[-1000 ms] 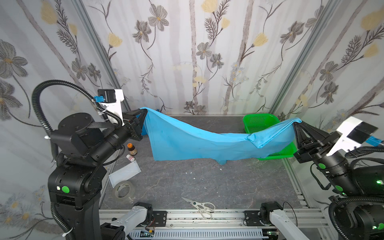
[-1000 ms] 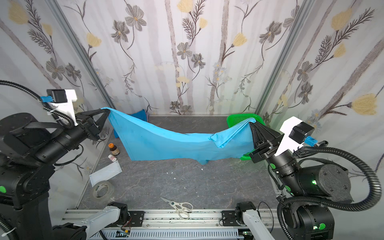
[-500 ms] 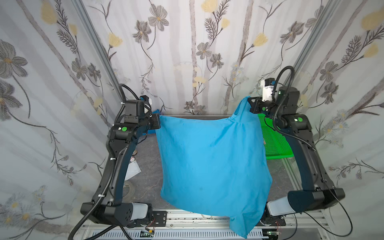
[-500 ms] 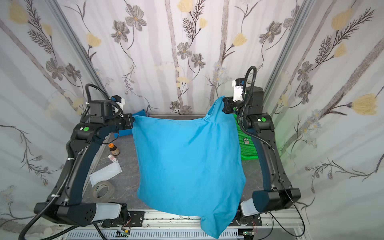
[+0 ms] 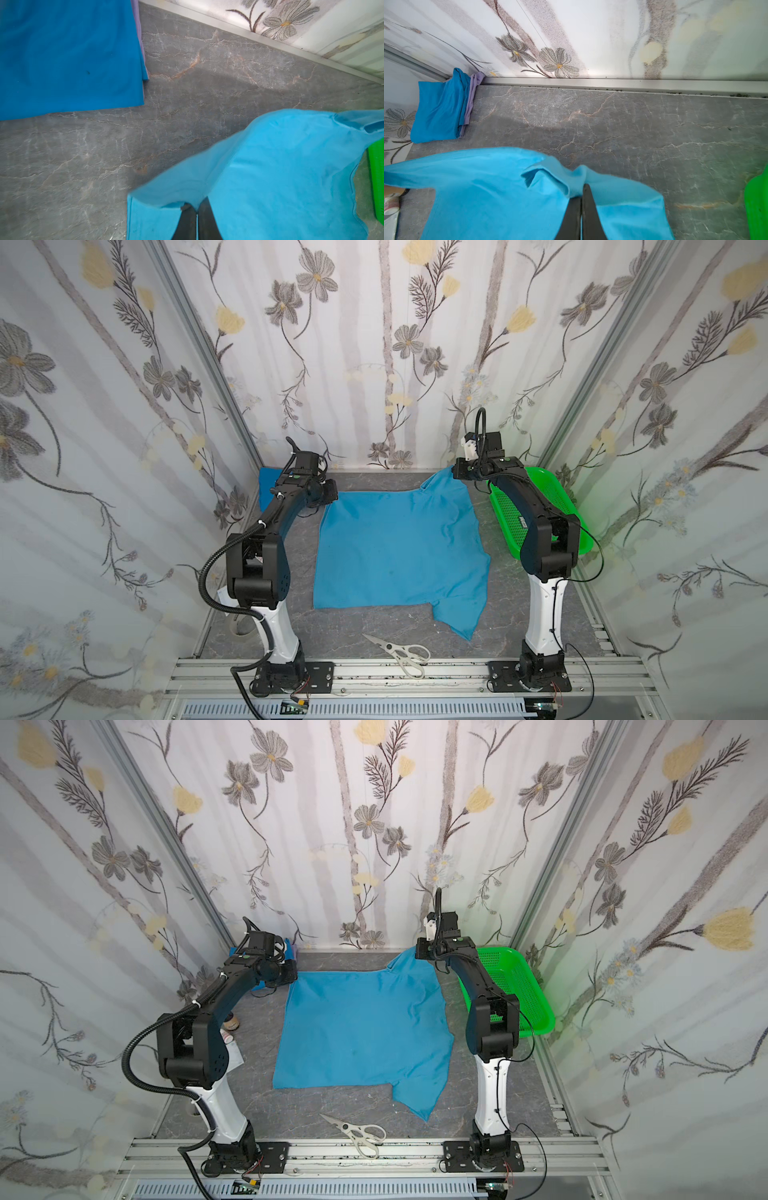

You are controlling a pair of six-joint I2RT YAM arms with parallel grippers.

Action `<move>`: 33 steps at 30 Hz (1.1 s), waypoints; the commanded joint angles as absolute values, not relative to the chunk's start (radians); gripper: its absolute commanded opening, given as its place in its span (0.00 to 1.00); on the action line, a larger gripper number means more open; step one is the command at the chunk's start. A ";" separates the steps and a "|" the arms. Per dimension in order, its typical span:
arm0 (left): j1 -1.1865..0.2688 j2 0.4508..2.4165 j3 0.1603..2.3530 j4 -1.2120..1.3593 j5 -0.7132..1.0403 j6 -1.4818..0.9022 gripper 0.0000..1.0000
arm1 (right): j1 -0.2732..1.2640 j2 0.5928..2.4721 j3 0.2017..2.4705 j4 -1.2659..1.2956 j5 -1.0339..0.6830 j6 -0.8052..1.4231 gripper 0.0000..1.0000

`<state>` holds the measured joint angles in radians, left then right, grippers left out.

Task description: Fold and stack the t-shirts

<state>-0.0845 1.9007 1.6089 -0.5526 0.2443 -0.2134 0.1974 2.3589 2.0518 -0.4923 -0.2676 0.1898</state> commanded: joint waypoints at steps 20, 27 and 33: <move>-0.028 1.989 1.660 -0.501 0.227 -0.235 0.00 | 0.212 2.123 1.666 -0.296 -0.200 0.162 0.00; -0.028 1.911 1.569 -0.473 0.232 -0.278 0.00 | 0.262 1.844 1.262 -0.156 -0.198 0.210 0.00; -0.028 1.807 1.423 -0.430 0.214 -0.309 0.00 | 0.309 1.696 1.034 -0.083 -0.207 0.267 0.00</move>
